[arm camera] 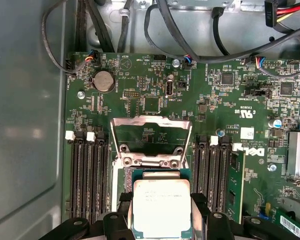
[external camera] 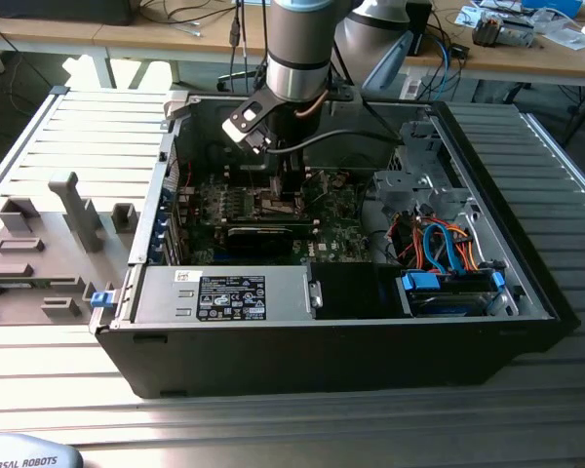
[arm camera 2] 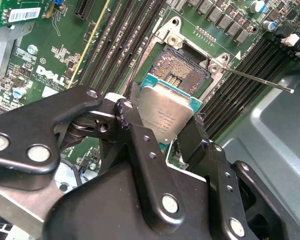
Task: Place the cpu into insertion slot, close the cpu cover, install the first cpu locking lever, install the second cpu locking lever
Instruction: 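Place the cpu into insertion slot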
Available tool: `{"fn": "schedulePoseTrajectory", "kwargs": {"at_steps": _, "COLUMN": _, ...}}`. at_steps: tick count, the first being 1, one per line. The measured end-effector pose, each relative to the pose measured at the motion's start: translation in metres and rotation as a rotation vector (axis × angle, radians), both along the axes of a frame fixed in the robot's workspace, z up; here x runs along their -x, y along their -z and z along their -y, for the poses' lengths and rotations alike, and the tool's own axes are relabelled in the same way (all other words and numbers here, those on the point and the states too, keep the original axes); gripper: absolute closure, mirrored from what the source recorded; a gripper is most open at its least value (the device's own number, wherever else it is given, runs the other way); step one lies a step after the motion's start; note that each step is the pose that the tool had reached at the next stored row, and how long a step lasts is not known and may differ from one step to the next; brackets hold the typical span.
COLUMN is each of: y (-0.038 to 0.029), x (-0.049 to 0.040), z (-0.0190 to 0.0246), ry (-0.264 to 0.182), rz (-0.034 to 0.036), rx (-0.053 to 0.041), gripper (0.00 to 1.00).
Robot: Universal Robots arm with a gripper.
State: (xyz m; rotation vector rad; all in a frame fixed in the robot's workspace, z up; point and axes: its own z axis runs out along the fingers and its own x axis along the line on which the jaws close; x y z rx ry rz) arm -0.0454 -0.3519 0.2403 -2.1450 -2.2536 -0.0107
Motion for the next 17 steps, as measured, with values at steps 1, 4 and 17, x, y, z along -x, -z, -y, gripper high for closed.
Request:
{"fn": "schedulePoseTrajectory", "kwargs": {"at_steps": 1, "y": 0.0002, "x": 0.0, "z": 0.0, "ry": 0.0, "rz": 0.0, "rx": 0.0, "gripper": 0.46}}
{"fn": "schedulePoseTrajectory", "kwargs": {"at_steps": 4, "y": 0.0006, "x": 0.0, "z": 0.0, "ry": 0.0, "rz": 0.0, "rx": 0.0, "gripper": 0.46}}
{"fn": "schedulePoseTrajectory", "kwargs": {"at_steps": 17, "y": 0.0031, "x": 0.0, "z": 0.0, "ry": 0.0, "rz": 0.0, "rx": 0.0, "gripper": 0.46}}
